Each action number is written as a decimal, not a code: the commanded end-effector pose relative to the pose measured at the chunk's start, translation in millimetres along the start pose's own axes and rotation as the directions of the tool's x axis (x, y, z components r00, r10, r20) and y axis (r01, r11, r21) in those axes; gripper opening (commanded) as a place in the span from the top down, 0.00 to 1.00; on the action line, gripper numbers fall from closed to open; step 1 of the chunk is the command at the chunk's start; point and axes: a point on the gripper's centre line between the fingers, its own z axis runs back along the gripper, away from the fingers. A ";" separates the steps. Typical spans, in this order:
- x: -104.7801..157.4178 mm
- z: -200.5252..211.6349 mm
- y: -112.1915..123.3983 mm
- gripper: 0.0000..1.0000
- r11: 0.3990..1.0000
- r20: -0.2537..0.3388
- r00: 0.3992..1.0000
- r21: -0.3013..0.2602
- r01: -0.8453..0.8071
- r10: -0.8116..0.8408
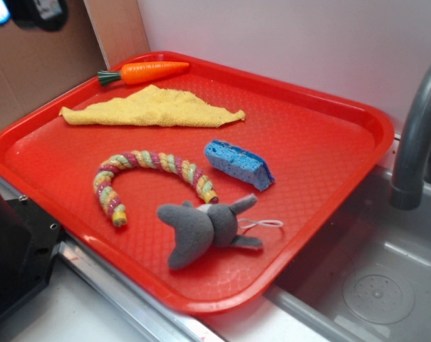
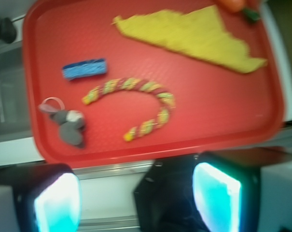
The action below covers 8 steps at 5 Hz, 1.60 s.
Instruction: Grab the gray animal.
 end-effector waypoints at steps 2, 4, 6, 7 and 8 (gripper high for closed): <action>20.3 -80.6 -61.1 0.00 0.999 0.075 0.996 -0.001 -0.051 0.051; 32.8 -139.9 -82.4 0.00 0.999 0.021 1.000 0.051 0.015 -0.016; 25.3 -178.5 -92.1 0.00 0.992 -0.064 0.995 0.095 0.083 -0.077; 20.9 -191.4 -98.9 0.19 0.989 -0.097 0.989 0.088 0.120 -0.111; 19.0 -188.9 -98.1 1.00 0.992 -0.084 0.993 0.086 0.093 -0.086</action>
